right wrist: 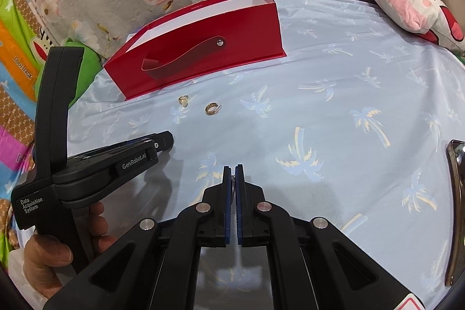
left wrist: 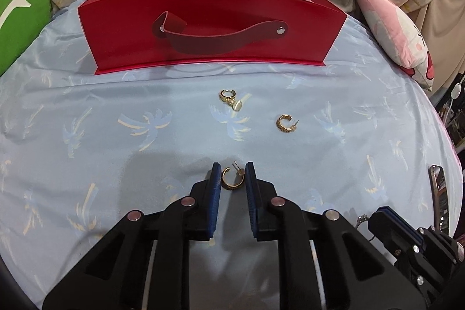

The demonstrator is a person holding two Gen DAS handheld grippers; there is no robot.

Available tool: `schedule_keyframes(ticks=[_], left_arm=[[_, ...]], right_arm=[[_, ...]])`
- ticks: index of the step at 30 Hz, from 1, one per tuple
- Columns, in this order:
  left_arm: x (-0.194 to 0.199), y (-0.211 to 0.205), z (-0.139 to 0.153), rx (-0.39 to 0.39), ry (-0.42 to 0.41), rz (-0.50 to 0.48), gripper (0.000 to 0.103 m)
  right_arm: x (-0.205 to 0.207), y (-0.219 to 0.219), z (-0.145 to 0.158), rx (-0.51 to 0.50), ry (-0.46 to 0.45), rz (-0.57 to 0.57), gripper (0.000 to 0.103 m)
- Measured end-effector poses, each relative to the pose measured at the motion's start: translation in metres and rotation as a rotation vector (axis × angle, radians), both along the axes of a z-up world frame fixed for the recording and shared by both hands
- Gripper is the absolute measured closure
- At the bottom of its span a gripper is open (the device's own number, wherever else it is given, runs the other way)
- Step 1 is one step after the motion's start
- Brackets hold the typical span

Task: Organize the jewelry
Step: 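Carry the ring and hoop earring into the red box and open both tools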

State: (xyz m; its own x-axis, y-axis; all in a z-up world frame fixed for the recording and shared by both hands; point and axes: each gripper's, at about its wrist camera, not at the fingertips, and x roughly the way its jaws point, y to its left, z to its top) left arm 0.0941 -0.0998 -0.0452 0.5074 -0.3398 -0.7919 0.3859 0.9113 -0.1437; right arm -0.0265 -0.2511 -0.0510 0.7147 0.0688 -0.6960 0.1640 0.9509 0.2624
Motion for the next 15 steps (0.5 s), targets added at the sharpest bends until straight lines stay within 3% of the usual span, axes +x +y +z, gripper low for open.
schedule_keyframes(ticks=[9, 15], left_arm=[[-0.001, 0.033, 0.036, -0.046, -0.068, 0.046, 0.087], [0.018, 0.059, 0.084, -0.056, -0.178, 0.09, 0.087]], right_arm=[[0.003, 0.001, 0.024, 0.003, -0.055, 0.018, 0.101], [0.029, 0.004, 0.071, -0.037, -0.16, 0.057, 0.101]])
